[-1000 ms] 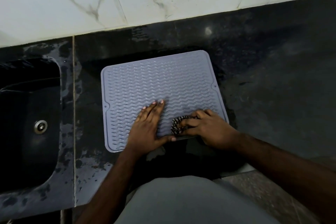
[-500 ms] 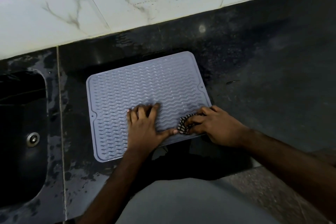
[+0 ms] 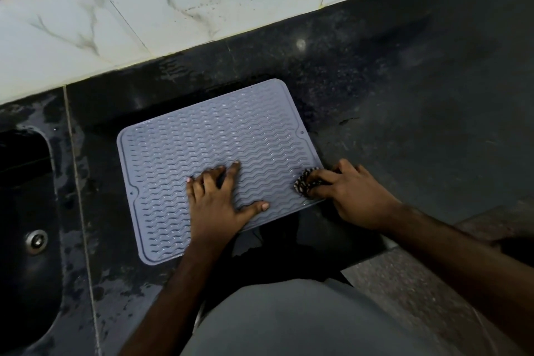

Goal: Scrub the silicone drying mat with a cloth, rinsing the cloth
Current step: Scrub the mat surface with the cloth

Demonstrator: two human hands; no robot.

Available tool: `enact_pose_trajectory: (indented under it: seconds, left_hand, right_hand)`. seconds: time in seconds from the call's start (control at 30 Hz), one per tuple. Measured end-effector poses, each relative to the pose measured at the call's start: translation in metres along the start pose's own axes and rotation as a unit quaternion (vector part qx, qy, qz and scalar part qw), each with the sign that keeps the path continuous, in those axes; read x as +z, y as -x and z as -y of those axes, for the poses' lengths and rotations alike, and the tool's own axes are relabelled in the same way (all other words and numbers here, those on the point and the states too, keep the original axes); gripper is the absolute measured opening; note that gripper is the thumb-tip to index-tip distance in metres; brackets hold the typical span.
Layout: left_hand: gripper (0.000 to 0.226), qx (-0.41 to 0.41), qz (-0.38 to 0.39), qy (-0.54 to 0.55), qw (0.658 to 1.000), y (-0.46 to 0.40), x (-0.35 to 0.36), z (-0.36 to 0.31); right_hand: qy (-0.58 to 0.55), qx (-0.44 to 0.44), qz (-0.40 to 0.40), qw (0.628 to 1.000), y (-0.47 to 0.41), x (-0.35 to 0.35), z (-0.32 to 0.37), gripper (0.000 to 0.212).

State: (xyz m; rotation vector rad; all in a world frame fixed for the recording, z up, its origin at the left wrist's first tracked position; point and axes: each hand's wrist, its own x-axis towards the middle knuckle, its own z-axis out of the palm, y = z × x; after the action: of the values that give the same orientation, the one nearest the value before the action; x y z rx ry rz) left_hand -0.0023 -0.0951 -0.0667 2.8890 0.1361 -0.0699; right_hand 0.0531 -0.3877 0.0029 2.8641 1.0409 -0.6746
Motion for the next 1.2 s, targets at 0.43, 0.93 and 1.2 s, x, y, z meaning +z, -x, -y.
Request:
enact_pose_trajectory:
  seconds: [0.43,0.93,1.2]
  left_hand:
    - [0.085,0.087,0.013,0.111,0.990,0.019,-0.034,0.033]
    - [0.112,0.034,0.060,0.149,0.987,0.102,-0.065,0.199]
    - [0.117,0.041,0.071,0.142,0.987,0.105,-0.056,0.204]
  right_hand:
    - [-0.084,0.180,0.015,0.980,-0.003,-0.011,0.081,0.052]
    - [-0.073,-0.105,-0.043,0.991,-0.101,-0.013,0.290,0.052]
    - [-0.008,-0.072,-0.033,0.997,-0.114,0.015,0.329,0.059]
